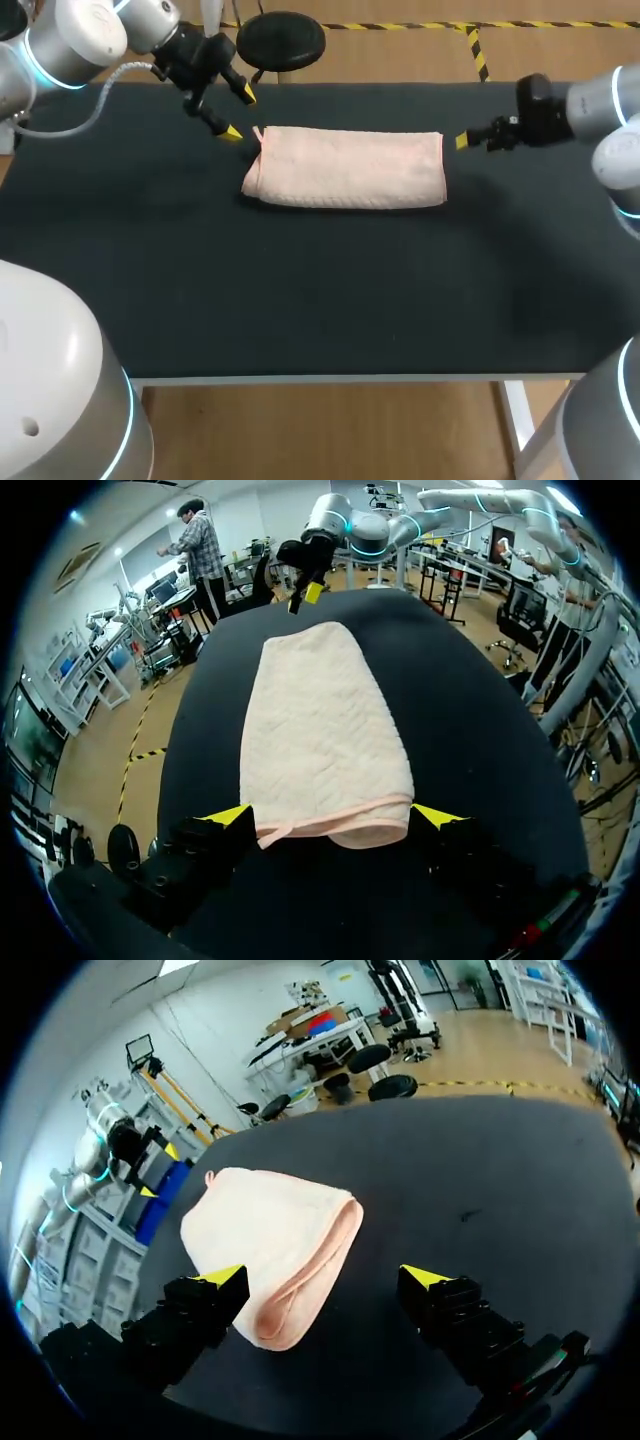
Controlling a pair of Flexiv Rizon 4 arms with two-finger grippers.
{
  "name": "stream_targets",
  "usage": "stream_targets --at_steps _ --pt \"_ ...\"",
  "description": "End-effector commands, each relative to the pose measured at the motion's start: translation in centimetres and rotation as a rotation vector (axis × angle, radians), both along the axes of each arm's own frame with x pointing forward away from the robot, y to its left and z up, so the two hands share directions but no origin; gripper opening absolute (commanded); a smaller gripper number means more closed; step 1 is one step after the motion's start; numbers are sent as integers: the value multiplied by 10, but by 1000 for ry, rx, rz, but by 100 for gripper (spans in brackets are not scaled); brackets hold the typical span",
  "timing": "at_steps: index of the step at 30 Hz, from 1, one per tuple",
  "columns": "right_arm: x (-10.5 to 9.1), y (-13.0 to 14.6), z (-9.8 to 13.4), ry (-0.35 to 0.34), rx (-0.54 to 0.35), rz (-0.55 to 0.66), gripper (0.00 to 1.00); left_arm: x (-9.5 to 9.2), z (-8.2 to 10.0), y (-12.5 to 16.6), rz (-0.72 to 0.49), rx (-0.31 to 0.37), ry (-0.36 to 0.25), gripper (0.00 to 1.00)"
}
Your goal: Fold the towel
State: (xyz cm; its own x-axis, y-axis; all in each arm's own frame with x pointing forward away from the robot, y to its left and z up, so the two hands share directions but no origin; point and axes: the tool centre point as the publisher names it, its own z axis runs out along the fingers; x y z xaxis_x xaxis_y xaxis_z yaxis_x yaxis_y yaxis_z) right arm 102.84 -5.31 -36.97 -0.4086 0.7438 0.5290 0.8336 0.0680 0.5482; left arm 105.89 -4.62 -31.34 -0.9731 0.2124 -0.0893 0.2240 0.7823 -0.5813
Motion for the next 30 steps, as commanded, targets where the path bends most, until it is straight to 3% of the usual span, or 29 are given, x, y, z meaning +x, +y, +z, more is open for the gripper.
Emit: stream_targets --at_steps 1,9,14,30 --pt "12 -4 -2 218 140 142 100 0 -1 0 -1 -3 -2 100" --pt "9 7 -16 337 111 188 100 0 -1 0 -1 -3 -2 100" --pt "4 21 -27 374 81 171 100 0 -1 0 -1 -3 -2 100" --pt "-9 34 -43 375 152 69 100 0 -1 0 -1 -3 -2 100"
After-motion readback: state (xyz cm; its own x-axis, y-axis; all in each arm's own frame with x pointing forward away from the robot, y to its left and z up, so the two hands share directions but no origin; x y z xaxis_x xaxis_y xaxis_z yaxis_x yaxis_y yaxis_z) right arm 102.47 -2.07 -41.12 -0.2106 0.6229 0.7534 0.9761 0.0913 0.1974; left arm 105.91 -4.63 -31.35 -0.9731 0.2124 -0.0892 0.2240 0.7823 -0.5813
